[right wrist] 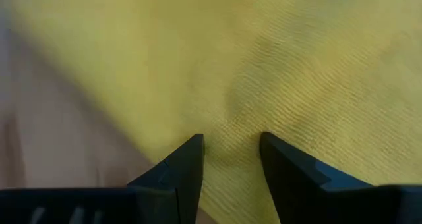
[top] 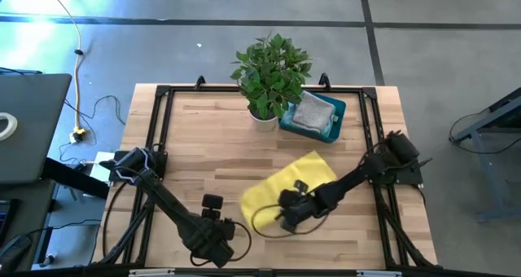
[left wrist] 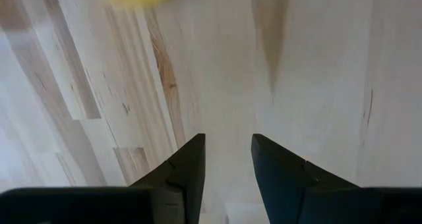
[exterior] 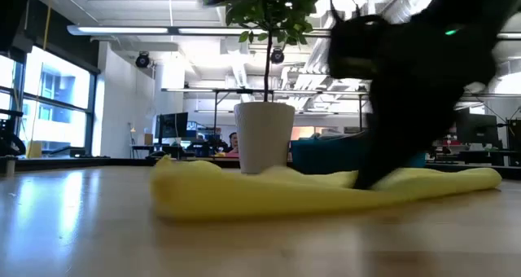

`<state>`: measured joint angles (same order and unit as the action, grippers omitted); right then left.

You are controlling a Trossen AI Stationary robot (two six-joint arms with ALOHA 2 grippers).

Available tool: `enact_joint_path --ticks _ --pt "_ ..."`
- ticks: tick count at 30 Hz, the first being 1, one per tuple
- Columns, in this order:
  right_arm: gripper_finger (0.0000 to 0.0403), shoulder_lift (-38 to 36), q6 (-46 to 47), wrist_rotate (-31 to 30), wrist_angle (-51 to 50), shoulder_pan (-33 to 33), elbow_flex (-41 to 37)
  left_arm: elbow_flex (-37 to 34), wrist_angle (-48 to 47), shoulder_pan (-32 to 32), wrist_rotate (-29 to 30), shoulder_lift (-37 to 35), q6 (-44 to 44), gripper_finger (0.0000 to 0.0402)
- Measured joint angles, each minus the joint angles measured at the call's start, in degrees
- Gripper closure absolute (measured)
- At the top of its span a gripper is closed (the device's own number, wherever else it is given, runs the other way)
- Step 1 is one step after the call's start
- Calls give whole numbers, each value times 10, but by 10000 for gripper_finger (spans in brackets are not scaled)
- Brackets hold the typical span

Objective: Fold microfiber towels
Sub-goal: Fold the yellow towel

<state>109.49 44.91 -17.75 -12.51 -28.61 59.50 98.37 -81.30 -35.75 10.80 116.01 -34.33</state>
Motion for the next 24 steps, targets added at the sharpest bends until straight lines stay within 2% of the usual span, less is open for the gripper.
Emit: enact_joint_path --ticks 5,8,12,17,24 --pt "258 -62 36 22 -192 -21 -4 0 0 0 -1 0 0 289" --pt "258 -102 79 -3 -211 -32 -4 0 0 1 -1 0 0 289" --pt "258 -113 51 -63 -117 -60 -3 0 0 2 1 0 0 289" --pt "252 -81 -47 -59 -25 -87 -2 0 -1 2 4 0 10 289" --pt "192 -26 -143 -64 111 -84 -2 0 -1 2 6 0 31 289"
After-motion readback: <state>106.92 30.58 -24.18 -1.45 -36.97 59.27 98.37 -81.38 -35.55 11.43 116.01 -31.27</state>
